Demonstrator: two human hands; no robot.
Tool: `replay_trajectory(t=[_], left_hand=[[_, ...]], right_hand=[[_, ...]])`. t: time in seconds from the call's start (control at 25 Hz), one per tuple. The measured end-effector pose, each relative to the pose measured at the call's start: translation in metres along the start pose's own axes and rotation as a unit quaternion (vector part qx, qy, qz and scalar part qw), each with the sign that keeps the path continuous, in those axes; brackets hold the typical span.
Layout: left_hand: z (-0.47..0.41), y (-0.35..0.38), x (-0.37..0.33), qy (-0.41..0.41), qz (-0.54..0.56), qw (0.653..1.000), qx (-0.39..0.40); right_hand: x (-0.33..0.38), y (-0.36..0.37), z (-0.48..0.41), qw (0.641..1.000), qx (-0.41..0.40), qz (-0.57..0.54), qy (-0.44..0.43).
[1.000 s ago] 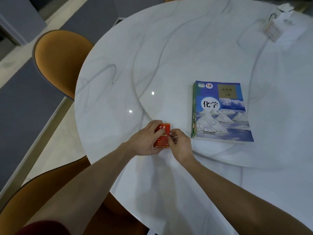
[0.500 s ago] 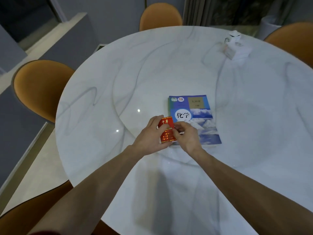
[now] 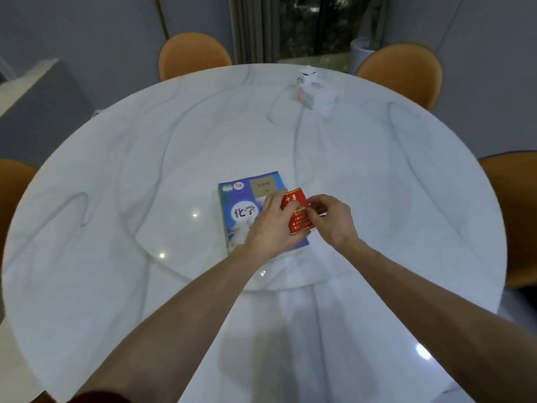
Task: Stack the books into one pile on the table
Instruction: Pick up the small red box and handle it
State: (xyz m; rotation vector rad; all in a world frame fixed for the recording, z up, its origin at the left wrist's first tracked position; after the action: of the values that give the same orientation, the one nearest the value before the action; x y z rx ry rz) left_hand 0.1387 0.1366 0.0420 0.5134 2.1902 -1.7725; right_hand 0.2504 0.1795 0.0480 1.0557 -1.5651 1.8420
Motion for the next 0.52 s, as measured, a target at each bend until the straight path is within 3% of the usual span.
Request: replay_trajectory(t=[0.52], left_hand=[[-0.1,0.143,-0.16,0.023,0.066,0.996,0.057]], right_hand=[[-0.161,-0.169,-0.045,0.995,-0.036,0.02,0.094]])
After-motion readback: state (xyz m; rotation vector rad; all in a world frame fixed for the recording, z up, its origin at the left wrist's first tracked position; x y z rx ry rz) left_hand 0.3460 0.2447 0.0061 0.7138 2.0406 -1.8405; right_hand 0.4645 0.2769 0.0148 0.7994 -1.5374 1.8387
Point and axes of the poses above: each hand's wrist, its own z-axis away from the middle knuckle, its own y-axis out of the palm, x = y × z, the point moved 10 cm from there along -z, towards the middle knuckle, and after that the axes turned 2 degrees about y, right-handed, at the moved point
